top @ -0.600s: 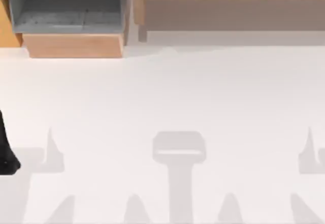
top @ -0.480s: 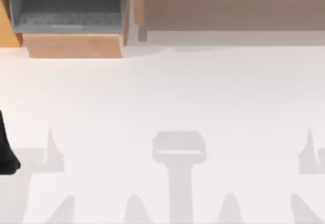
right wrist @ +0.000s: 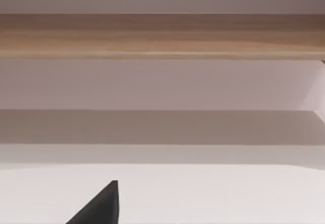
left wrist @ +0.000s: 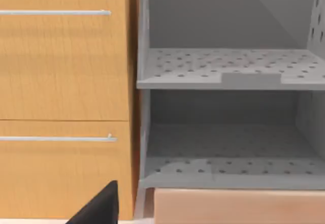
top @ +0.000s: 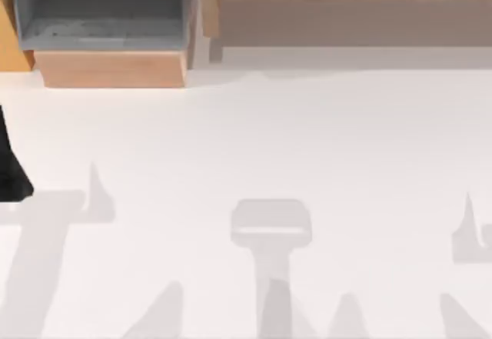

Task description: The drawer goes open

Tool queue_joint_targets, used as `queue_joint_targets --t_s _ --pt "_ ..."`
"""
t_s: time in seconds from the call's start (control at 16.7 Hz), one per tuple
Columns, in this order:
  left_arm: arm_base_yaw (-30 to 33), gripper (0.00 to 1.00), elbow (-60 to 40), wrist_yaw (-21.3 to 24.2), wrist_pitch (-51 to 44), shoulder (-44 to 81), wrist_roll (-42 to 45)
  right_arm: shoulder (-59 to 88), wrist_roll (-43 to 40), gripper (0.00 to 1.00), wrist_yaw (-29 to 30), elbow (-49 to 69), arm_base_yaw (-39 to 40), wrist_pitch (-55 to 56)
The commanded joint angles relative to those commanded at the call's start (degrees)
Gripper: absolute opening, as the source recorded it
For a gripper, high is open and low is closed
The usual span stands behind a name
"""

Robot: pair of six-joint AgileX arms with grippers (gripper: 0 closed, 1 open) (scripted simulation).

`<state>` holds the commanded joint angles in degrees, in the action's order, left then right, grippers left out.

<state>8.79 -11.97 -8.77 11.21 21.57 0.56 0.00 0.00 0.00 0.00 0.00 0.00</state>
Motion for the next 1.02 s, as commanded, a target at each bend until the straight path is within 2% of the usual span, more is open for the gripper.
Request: queue_joint_targets --t_s 0.36,0.6,0.78,1.02 --pt "10.48 1.0 -13.65 -9.9 12.77 27.5 0.17 0.0 0.0 1.0 0.0 0.0 0.0 0.0" --pt "15.58 1.0 -20.6 -14.94 19.28 41.35 0.29 0.0 0.0 1.0 0.0 0.0 0.0 0.0" --pt "17.45 1.0 -23.28 -16.88 21.79 46.31 0.38 0.0 0.0 1.0 0.0 0.0 0.0 0.0" --pt "17.64 1.0 -23.54 -17.07 22.04 46.76 0.39 0.0 0.0 1.0 0.0 0.0 0.0 0.0"
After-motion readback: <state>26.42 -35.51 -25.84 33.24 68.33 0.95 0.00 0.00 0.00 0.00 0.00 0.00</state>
